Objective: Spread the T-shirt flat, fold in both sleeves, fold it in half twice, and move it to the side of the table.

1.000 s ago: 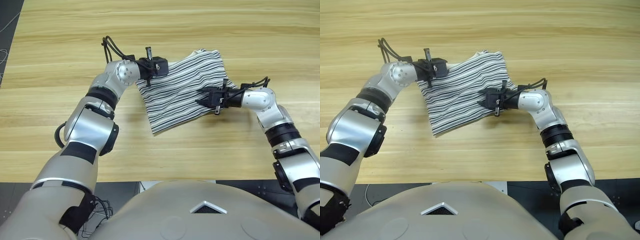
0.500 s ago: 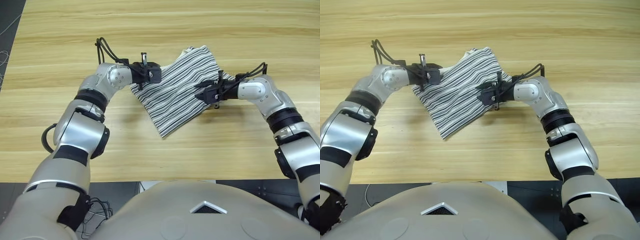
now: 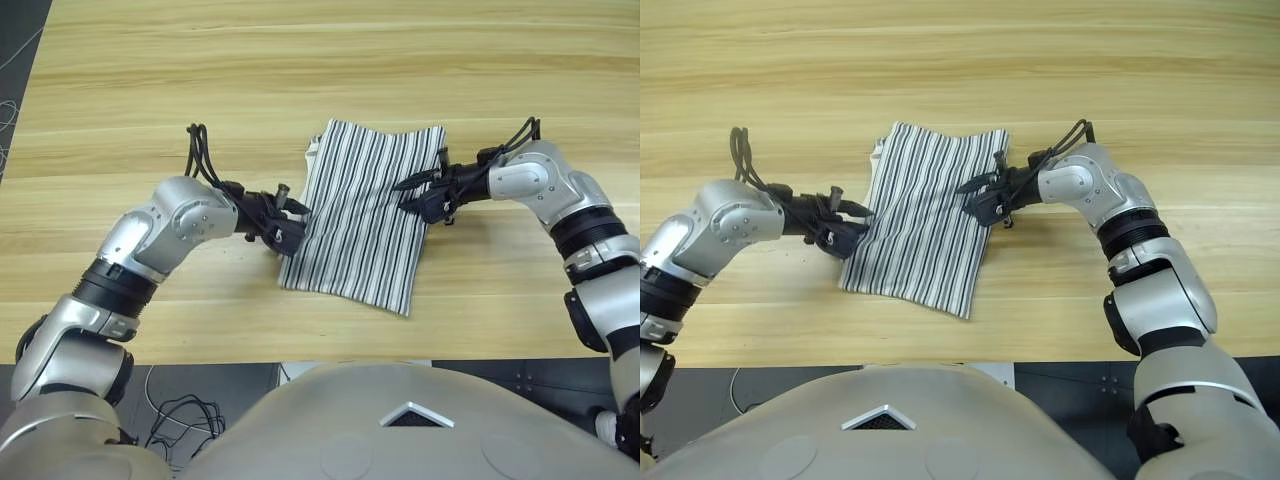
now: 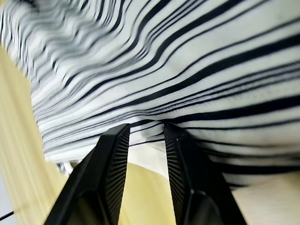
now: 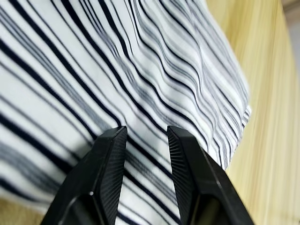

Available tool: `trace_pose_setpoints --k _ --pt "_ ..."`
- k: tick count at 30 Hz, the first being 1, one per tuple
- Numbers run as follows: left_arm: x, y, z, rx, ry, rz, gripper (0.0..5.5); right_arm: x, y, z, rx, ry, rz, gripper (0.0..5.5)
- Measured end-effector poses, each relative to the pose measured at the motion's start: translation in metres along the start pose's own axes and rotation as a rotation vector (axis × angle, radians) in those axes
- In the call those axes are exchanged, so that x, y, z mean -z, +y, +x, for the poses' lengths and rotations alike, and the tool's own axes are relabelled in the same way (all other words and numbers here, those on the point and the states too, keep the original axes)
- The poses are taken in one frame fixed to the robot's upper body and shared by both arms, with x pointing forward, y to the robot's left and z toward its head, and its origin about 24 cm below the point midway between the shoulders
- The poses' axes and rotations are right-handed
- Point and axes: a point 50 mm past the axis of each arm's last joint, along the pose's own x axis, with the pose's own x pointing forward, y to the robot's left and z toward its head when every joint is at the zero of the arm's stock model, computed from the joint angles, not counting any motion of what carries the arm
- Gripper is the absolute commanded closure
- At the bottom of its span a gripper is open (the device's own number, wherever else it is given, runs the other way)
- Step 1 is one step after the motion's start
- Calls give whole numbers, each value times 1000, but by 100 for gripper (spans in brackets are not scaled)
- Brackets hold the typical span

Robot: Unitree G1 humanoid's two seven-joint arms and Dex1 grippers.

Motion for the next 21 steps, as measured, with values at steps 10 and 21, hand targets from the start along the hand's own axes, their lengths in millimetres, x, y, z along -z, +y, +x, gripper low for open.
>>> trace_pose_setpoints --k 10,21 --pt "-20 -12 -17 63 59 20 413 -12 -7 0 1 -95 -207 393" --pt "-30 30 -77 -281 60 69 413 -43 -24 -46 69 -191 -163 393"
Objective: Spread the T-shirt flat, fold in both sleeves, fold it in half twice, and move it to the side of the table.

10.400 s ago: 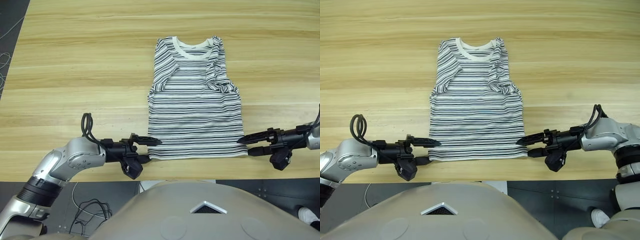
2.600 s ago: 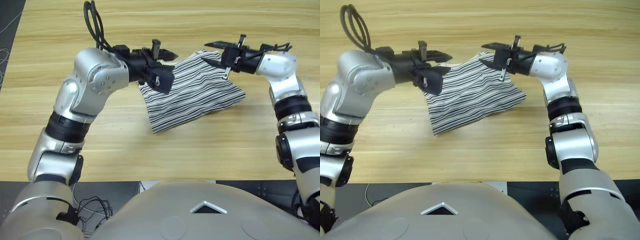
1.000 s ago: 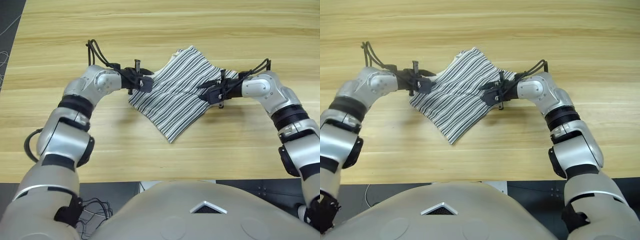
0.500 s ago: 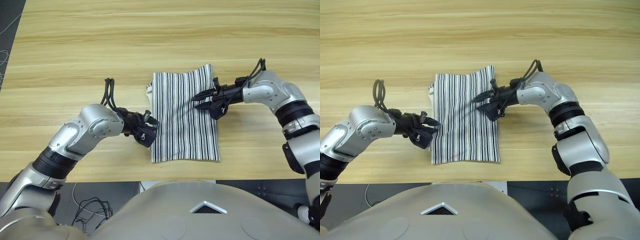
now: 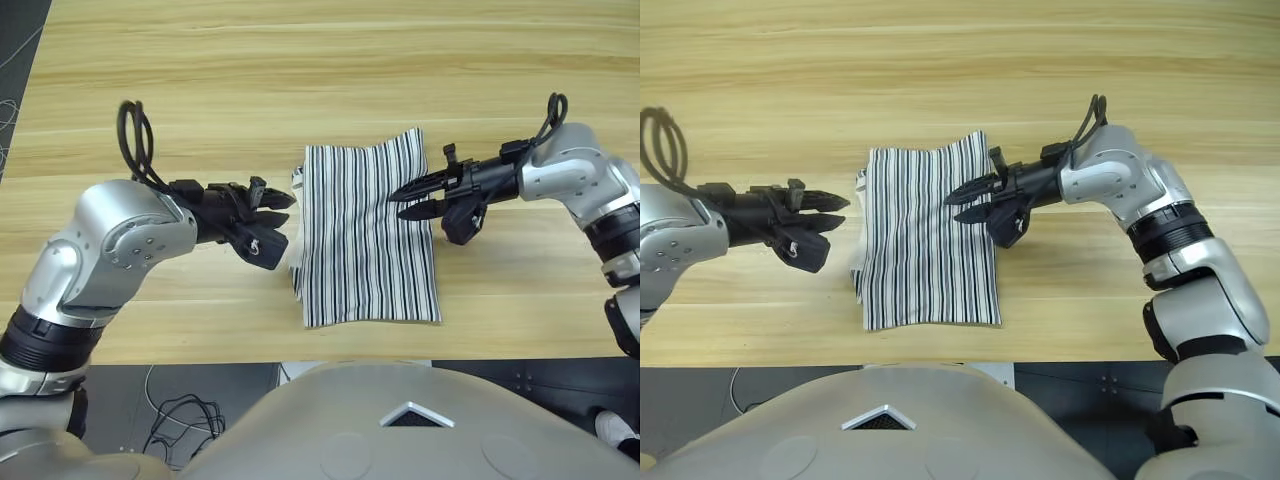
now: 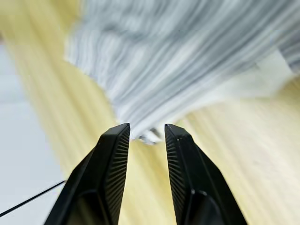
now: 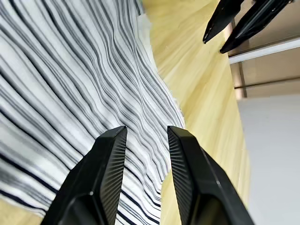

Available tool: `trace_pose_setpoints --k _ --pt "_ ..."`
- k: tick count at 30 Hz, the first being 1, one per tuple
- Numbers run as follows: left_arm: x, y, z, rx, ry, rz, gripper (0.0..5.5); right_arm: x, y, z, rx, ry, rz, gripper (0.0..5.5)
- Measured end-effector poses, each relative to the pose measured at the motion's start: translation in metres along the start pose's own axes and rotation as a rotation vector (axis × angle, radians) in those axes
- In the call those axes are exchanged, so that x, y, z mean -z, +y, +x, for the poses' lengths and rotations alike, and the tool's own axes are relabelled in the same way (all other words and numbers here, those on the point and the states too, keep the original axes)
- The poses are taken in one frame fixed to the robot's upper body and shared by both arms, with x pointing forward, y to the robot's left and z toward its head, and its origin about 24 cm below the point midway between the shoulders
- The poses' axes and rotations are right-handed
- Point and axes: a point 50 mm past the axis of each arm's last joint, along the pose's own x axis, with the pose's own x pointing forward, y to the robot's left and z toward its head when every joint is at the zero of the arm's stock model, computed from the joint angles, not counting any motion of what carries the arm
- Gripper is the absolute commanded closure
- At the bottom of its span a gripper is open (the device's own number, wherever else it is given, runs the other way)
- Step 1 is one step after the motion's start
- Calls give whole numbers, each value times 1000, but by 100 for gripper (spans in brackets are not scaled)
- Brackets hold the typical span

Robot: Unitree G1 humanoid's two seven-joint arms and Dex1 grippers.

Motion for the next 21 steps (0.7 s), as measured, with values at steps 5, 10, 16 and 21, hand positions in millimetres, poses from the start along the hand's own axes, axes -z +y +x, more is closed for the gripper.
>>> trace_pose_setpoints --k 5,10,16,21 --pt "25 -38 -3 10 -15 -102 371 11 28 -55 -3 121 289 348" --pt "38 -98 -6 229 -26 -115 290 11 90 -78 -189 191 352 256" --pt "31 -108 -11 263 -71 -98 290 1 109 -72 -217 123 283 256" --pt "13 -116 -10 251 -167 -86 290 -8 115 -46 -158 -3 112 256"
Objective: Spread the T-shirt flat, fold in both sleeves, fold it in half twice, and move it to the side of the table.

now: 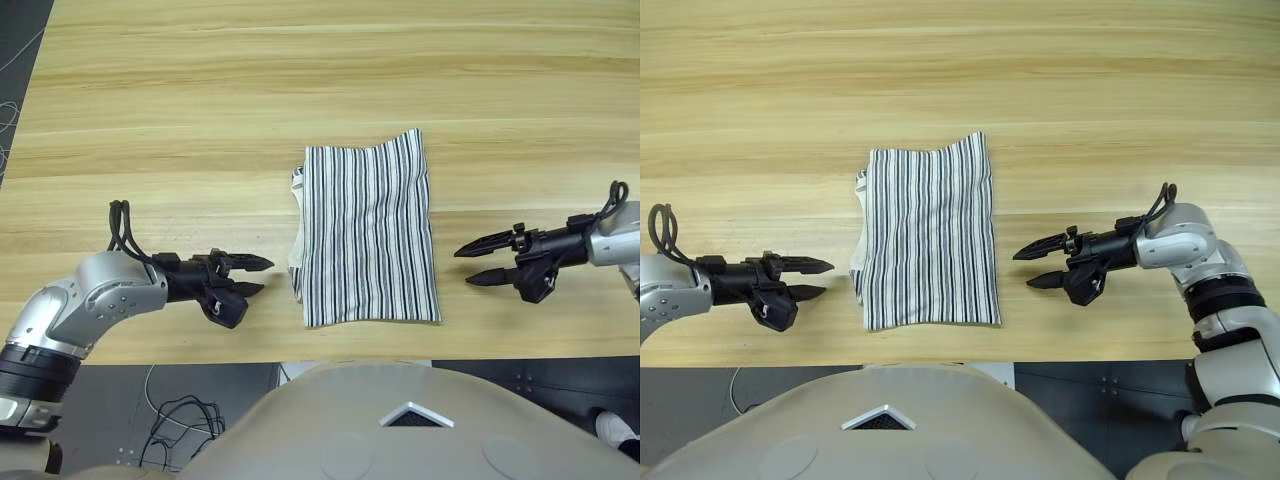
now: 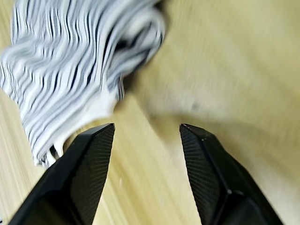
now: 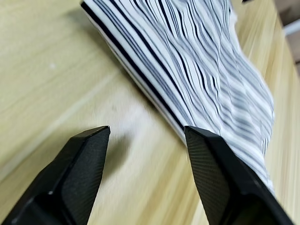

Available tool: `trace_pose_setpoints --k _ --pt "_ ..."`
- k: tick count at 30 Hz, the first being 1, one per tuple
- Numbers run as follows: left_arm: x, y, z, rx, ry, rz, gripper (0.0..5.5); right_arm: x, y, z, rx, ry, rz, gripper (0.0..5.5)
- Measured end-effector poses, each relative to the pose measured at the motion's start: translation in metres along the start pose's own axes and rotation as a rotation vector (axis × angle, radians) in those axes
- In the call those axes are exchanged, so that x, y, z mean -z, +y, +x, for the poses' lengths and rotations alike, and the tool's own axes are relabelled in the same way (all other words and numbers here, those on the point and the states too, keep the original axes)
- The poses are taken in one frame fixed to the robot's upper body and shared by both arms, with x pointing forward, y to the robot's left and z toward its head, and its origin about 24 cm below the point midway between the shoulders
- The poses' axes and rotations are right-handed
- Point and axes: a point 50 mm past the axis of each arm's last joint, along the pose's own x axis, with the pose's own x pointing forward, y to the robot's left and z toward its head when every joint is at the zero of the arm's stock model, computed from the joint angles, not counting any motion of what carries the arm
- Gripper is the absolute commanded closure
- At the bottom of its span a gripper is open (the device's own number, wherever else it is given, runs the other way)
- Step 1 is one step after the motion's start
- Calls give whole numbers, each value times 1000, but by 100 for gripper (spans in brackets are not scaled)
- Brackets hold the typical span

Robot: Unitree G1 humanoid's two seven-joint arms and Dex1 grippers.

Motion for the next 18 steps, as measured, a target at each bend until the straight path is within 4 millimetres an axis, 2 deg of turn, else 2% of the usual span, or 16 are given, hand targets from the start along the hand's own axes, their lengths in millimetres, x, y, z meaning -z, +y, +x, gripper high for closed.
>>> trace_pose_setpoints --k 8,18 --pt "-16 -5 13 -78 -80 143 290 -3 2 19 74 -51 -134 256" --pt "-15 2 29 -182 -106 327 290 -5 -1 36 125 -85 -170 256"
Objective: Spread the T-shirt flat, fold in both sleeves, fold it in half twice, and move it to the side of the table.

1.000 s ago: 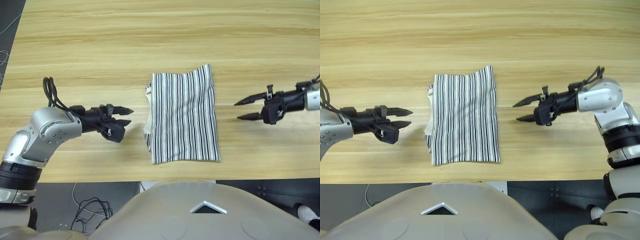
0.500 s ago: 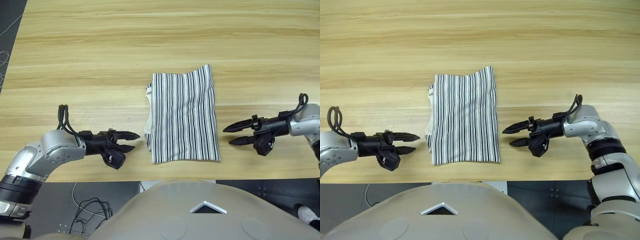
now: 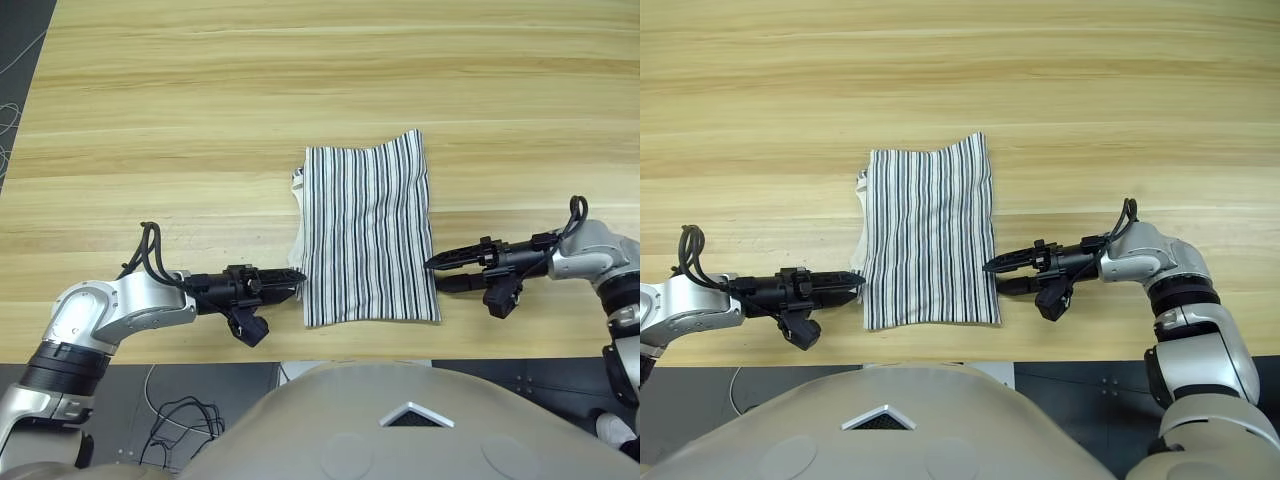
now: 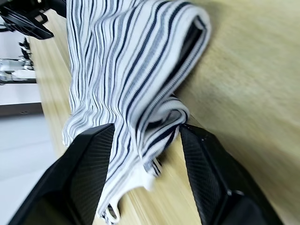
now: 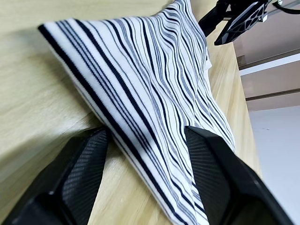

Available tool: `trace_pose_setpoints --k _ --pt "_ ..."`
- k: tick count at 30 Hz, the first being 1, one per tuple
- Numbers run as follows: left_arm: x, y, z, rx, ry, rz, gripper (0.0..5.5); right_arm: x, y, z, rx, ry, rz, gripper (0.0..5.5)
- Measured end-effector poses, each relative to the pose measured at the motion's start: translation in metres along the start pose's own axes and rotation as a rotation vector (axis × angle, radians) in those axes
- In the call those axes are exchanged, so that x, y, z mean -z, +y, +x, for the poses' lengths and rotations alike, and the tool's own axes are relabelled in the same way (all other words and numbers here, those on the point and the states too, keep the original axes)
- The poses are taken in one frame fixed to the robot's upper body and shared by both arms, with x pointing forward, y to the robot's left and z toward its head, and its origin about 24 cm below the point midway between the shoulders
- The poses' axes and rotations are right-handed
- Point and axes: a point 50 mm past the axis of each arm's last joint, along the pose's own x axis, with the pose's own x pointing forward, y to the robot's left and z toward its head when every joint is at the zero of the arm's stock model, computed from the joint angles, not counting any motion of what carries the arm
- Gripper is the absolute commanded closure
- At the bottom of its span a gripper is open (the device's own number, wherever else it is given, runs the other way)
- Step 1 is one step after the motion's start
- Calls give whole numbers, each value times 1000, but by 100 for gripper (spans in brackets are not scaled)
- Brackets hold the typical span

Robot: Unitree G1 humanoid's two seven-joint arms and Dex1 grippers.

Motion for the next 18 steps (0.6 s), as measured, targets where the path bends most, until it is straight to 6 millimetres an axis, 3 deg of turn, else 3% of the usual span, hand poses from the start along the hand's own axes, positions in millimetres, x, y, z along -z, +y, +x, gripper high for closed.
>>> trace_pose_setpoints --k 18 --pt "0 0 15 -62 -57 -30 290 4 -5 17 28 -44 -16 256"
